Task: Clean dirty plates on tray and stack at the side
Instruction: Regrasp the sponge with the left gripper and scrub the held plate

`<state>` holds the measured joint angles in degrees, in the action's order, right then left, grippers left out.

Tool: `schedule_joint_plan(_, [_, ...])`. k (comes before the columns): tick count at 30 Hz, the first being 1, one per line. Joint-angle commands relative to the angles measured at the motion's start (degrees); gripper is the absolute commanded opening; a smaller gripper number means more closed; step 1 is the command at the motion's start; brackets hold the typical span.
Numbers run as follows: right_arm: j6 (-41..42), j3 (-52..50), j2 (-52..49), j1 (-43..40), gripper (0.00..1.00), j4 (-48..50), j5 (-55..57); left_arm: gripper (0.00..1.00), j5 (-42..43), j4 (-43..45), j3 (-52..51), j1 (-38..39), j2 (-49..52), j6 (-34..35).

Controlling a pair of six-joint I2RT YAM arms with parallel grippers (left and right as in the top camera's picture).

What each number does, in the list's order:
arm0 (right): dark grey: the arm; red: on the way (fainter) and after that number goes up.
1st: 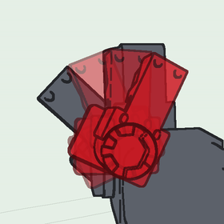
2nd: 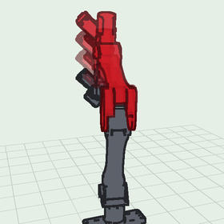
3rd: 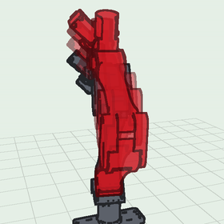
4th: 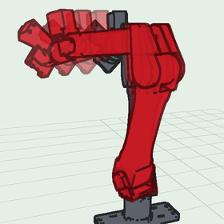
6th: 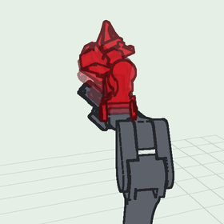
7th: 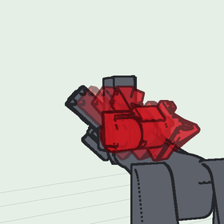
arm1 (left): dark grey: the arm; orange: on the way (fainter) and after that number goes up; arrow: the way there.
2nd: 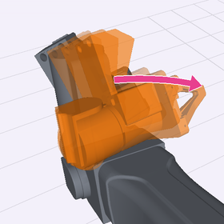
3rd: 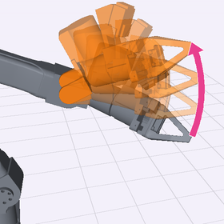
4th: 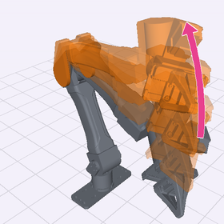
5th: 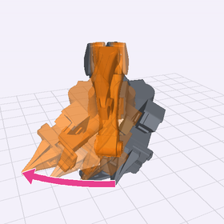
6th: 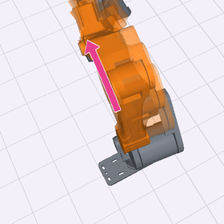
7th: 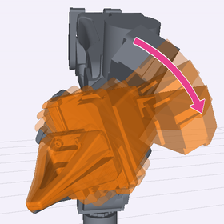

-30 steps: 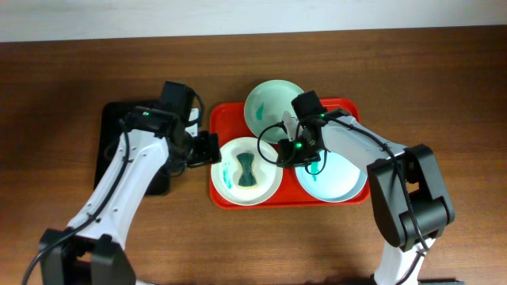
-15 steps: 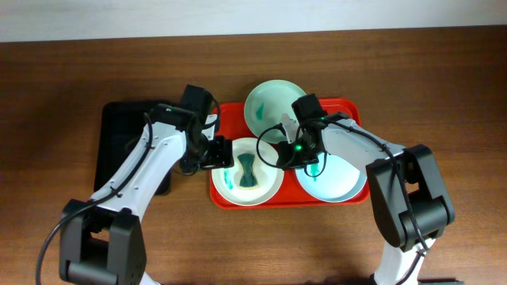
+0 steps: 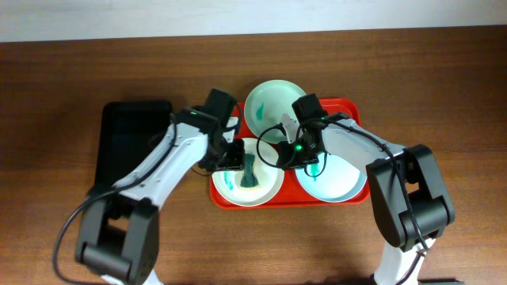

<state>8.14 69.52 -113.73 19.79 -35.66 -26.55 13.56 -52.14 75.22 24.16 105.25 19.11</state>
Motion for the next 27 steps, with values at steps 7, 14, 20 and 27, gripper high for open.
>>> schedule_joint_plan(7, [0.28,0.79,-1.05,0.07,0.04,-1.66,1.14,0.43,0.87,6.51,-0.17,6.14,5.44,1.97])
schedule_joint_plan(14, [0.24,0.79,-1.05,0.07,0.04,-2.45,2.19,0.36,-4.22,6.64,-0.17,6.60,7.63,4.85])
schedule_joint_plan(20, [0.24,0.79,-1.05,0.07,0.04,-2.47,2.99,0.08,-4.22,6.29,-0.15,6.54,9.20,4.85])
schedule_joint_plan(27, [0.24,0.79,-1.05,0.07,0.04,-2.47,3.02,0.00,-5.95,5.57,-0.15,4.50,9.16,4.83])
